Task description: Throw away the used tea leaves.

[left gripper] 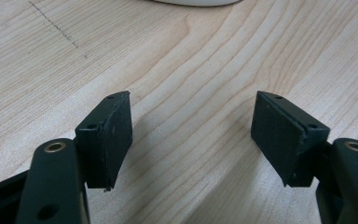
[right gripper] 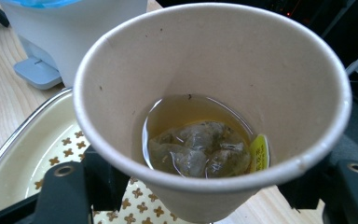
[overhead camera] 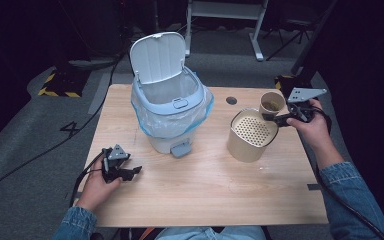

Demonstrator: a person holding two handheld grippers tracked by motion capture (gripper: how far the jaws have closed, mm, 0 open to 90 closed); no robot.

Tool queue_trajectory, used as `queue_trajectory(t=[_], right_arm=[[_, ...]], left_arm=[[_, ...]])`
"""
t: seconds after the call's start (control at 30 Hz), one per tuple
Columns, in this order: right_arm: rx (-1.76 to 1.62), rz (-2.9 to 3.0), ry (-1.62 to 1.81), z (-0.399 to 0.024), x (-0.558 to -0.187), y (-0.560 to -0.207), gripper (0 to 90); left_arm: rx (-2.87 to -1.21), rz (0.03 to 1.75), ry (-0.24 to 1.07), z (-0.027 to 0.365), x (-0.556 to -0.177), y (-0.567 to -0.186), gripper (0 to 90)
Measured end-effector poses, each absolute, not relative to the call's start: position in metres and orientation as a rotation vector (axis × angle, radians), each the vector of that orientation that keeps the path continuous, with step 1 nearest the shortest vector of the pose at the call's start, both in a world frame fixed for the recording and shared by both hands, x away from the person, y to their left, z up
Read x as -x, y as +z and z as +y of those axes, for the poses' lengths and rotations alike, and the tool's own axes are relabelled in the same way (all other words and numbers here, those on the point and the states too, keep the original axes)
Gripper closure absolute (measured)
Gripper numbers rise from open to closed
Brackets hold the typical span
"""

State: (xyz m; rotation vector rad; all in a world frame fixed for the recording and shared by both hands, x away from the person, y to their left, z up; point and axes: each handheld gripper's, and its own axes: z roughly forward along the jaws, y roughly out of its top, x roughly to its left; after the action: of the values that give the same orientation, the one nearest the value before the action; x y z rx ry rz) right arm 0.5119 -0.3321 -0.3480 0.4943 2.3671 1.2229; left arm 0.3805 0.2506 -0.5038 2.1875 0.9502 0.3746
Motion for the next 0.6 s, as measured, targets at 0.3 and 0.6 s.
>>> queue_trajectory(t=[0.3,0.6], right_arm=[[-0.342,2.339,1.066,-0.326,-0.504,-0.343,30.8],[-0.122,2.239,0.869,-0.323,-0.497,-0.344,31.7]], left_arm=[[-2.191,0.951,0.376,0.251,-0.38,-0.504,29.7],[-2.191,0.951,0.375,0.251,-0.38,-0.504,29.8]])
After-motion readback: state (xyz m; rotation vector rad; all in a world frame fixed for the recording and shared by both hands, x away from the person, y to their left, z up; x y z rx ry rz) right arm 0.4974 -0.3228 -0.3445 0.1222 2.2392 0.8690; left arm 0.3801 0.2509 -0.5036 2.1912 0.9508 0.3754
